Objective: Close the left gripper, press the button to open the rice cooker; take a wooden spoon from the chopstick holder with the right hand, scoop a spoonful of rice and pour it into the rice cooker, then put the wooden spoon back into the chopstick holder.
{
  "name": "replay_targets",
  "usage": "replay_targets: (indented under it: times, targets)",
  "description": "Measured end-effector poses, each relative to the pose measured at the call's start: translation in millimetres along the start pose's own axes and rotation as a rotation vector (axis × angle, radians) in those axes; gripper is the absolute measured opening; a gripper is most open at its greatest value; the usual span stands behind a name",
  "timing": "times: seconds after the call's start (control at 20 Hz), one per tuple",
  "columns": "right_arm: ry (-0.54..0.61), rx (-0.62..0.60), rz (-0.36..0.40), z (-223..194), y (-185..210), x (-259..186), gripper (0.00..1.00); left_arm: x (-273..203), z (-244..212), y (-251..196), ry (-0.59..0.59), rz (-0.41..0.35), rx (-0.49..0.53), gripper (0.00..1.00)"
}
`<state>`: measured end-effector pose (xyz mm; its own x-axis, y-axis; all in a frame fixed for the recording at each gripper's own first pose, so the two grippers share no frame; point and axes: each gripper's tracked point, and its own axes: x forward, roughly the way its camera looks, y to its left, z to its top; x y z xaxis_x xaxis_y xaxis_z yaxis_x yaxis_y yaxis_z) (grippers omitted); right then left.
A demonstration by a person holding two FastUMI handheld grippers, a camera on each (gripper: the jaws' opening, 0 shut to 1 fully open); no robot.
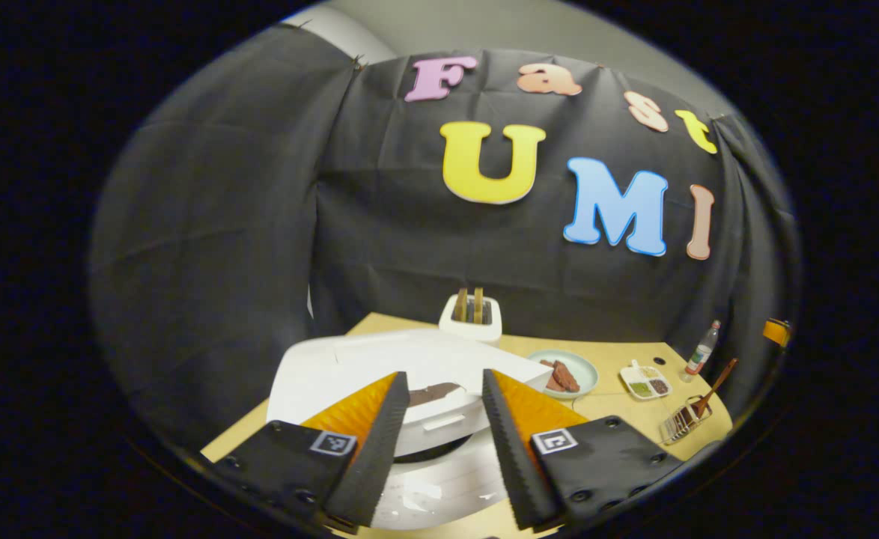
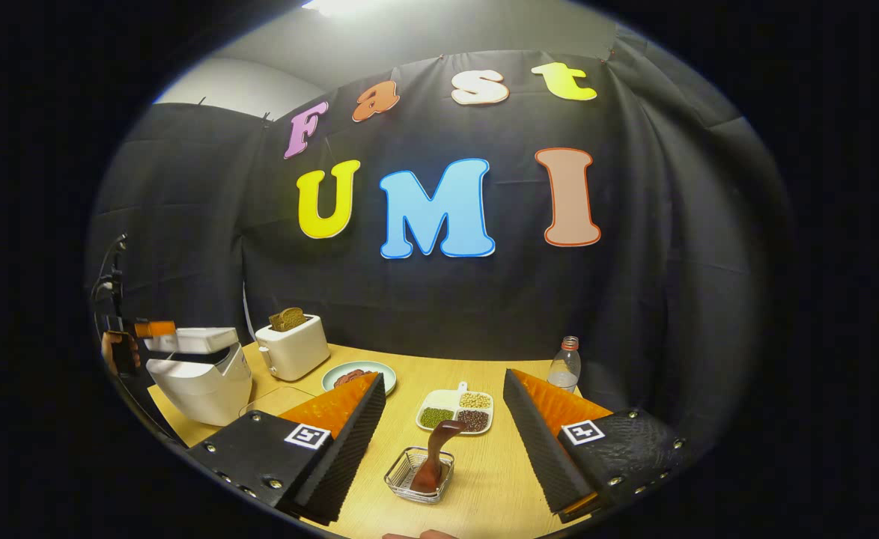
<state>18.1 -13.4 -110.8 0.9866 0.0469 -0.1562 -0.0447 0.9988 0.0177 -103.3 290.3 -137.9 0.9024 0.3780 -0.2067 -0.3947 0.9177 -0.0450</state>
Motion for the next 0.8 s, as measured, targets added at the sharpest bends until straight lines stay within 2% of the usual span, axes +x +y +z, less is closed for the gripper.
replay_targets:
  times: [0.05, 0.1, 0.15, 0.2, 0.25, 0.35, 0.5, 0.55, 0.6, 0.8]
  targets:
    - [0.002, 0.008, 0.003, -1.8, 0.6, 0.7, 0.97, -10.7, 20.8, -4.4, -0.066, 0.021, 0.044, 0.83]
    - [0.002, 0.014, 0.006, -1.8, 1.4, 2.1, 0.97, -17.5, 33.6, -12.8, -0.103, 0.012, 0.062, 0.92]
    - [0.002, 0.017, 0.007, -2.5, 1.2, 2.1, 0.97, -27.2, 41.3, -31.0, -0.123, -0.024, 0.044, 0.94]
    - [0.001, 0.018, 0.010, -3.1, 2.1, 2.2, 0.97, -35.7, 47.8, -47.9, -0.136, -0.062, 0.009, 0.94]
    - [-0.001, 0.019, 0.015, -3.7, 4.0, 1.6, 0.97, -37.9, 51.0, -56.4, -0.145, -0.079, -0.027, 0.96]
    - [-0.004, 0.018, 0.020, -4.2, 5.7, 1.3, 0.97, -43.0, 50.0, -68.8, -0.166, -0.102, -0.062, 0.95]
    - [-0.011, 0.008, 0.008, -6.4, 2.9, 0.8, 0.97, -50.3, 52.5, -87.7, -0.210, -0.121, -0.046, 0.96]
    - [-0.017, 0.010, 0.003, -7.6, 2.2, 0.7, 0.97, -52.0, 55.5, -96.1, -0.230, -0.132, -0.049, 0.94]
    - [-0.017, 0.015, -0.003, -10.1, 1.1, 1.3, 0.97, -53.9, 56.5, -105.3, -0.244, -0.146, -0.051, 0.96]
    - [0.001, 0.040, -0.006, -31.2, 1.9, 7.1, 0.97, -60.1, 51.5, -135.0, -0.285, -0.189, -0.022, 0.96]
